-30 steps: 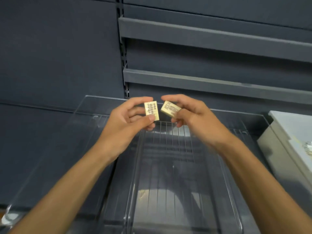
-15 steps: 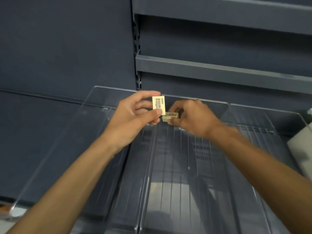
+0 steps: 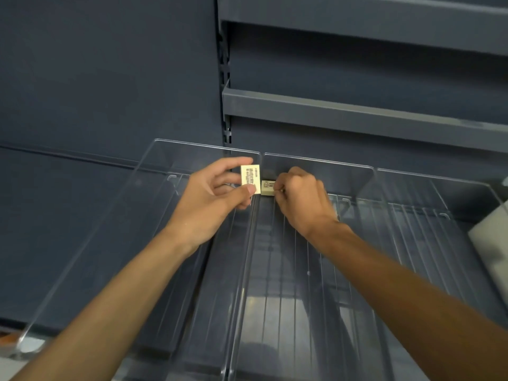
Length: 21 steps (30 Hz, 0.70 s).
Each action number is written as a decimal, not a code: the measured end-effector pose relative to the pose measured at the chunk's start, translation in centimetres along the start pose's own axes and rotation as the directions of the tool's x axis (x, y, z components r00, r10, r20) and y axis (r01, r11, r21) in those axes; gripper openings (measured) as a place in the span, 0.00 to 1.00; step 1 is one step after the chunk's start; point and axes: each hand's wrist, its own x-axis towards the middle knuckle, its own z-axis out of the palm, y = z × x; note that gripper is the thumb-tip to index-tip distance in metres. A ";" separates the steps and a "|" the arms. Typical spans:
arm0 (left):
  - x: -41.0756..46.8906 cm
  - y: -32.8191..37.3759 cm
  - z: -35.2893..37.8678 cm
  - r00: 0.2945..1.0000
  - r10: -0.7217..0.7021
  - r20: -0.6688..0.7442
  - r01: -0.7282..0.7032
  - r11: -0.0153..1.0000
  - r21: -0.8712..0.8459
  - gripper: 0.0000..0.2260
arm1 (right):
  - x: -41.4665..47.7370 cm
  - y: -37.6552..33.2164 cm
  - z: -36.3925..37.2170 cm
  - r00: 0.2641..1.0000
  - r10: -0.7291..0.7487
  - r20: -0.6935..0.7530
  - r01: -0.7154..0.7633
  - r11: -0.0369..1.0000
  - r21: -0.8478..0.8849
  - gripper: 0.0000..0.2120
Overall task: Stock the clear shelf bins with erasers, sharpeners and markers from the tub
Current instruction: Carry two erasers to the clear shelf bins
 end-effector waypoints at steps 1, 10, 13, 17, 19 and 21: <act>0.1 0.0 0.1 1.000 0.005 0.002 -0.005 1.000 0.010 0.17 | 0.1 0.2 0.0 1.000 0.003 0.000 -0.003 1.000 0.023 0.08; -0.6 1.6 0.7 0.999 0.036 0.034 -0.039 0.996 0.074 0.18 | -1.6 1.3 -2.3 0.981 0.159 0.110 -0.189 0.909 0.371 0.10; -1.2 2.0 0.9 0.997 0.053 0.055 -0.058 0.993 0.103 0.18 | -3.2 0.0 -3.8 0.985 0.158 0.065 -0.165 0.779 0.605 0.09; -2.1 2.7 1.6 0.989 0.092 0.113 -0.103 0.989 0.104 0.16 | -5.3 -1.7 -6.9 0.993 0.115 0.017 -0.073 0.500 0.863 0.09; -2.5 3.2 2.0 0.987 0.106 0.119 -0.116 0.990 0.075 0.16 | -6.1 -1.9 -7.9 0.996 0.090 -0.006 -0.037 0.473 0.880 0.04; -2.9 3.6 2.4 0.984 0.122 0.126 -0.130 0.990 0.053 0.17 | -7.0 -1.8 -8.2 0.996 0.087 -0.018 -0.027 0.479 0.877 0.03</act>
